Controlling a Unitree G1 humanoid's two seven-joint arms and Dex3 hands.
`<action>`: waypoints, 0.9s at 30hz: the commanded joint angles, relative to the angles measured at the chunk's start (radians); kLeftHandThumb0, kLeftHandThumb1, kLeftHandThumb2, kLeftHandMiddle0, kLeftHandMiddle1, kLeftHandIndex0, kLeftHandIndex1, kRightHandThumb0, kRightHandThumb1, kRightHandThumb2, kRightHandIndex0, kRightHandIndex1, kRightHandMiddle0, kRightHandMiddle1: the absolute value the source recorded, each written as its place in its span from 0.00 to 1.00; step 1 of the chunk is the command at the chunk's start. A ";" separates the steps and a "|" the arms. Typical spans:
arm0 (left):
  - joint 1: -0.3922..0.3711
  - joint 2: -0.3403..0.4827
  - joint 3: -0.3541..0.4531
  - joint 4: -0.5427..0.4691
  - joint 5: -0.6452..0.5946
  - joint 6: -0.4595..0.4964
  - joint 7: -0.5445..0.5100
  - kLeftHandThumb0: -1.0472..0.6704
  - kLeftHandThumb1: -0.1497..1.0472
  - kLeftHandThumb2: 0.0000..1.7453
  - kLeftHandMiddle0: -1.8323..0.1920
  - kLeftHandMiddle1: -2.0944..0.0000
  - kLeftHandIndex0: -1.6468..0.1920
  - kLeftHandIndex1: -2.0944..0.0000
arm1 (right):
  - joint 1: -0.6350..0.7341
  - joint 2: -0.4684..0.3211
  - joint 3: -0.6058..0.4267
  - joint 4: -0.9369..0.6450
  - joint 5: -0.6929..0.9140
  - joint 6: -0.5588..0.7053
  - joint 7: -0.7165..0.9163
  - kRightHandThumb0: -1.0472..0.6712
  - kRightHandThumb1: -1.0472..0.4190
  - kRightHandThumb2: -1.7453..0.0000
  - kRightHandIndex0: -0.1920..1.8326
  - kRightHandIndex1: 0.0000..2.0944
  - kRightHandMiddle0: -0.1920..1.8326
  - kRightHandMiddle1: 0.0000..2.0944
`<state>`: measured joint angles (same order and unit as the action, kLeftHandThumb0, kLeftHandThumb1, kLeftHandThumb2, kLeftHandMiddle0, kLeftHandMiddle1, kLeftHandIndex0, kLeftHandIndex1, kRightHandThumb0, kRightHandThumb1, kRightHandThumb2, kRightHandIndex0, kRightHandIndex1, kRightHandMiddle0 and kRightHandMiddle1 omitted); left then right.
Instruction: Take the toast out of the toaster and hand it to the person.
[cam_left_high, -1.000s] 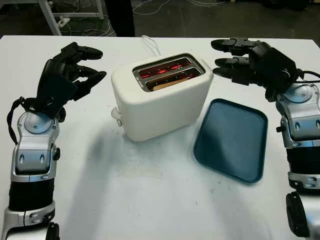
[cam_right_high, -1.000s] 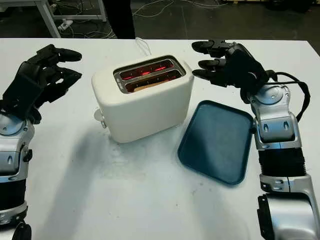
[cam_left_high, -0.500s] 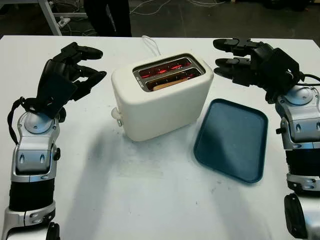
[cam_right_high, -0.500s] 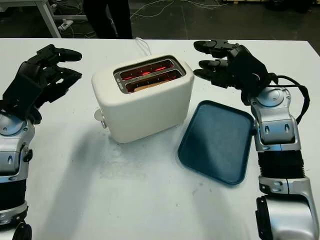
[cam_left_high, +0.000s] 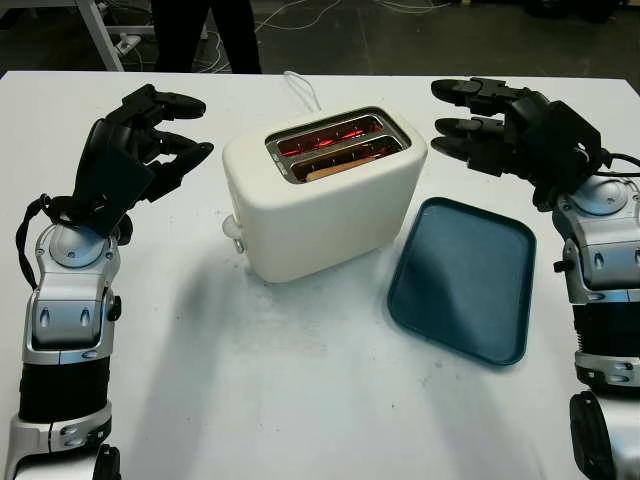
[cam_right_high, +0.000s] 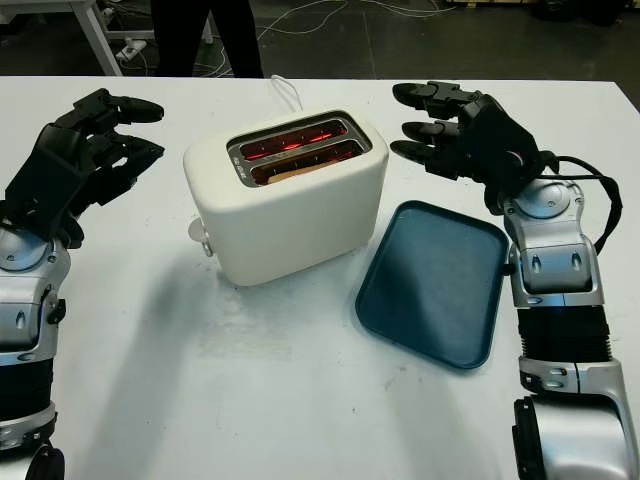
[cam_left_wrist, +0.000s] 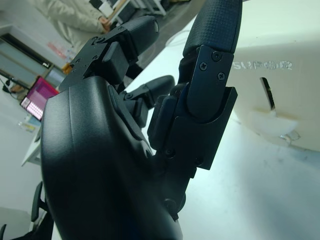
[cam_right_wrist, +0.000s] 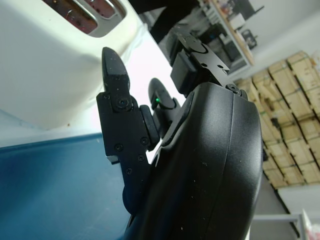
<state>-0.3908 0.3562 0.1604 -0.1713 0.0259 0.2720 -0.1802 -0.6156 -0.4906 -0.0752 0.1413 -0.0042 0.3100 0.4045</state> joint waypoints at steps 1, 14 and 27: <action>0.003 -0.002 0.002 -0.008 -0.008 -0.003 0.006 0.07 0.89 0.03 0.71 0.48 0.69 0.58 | -0.004 0.009 -0.002 0.007 0.009 -0.013 -0.008 0.44 0.09 0.95 0.36 0.04 0.33 0.00; 0.006 -0.011 0.002 0.007 -0.013 -0.028 0.007 0.06 0.89 0.02 0.70 0.47 0.69 0.57 | -0.008 0.017 -0.002 -0.002 0.008 0.007 -0.016 0.44 0.09 0.95 0.36 0.05 0.33 0.00; 0.021 -0.015 0.002 -0.010 -0.019 -0.023 -0.003 0.08 0.88 0.00 0.70 0.46 0.69 0.56 | -0.007 0.021 -0.002 0.001 0.011 0.004 -0.017 0.45 0.09 0.95 0.36 0.06 0.33 0.00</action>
<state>-0.3781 0.3454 0.1604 -0.1719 0.0242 0.2557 -0.1812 -0.6167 -0.4764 -0.0748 0.1479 -0.0029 0.3129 0.3957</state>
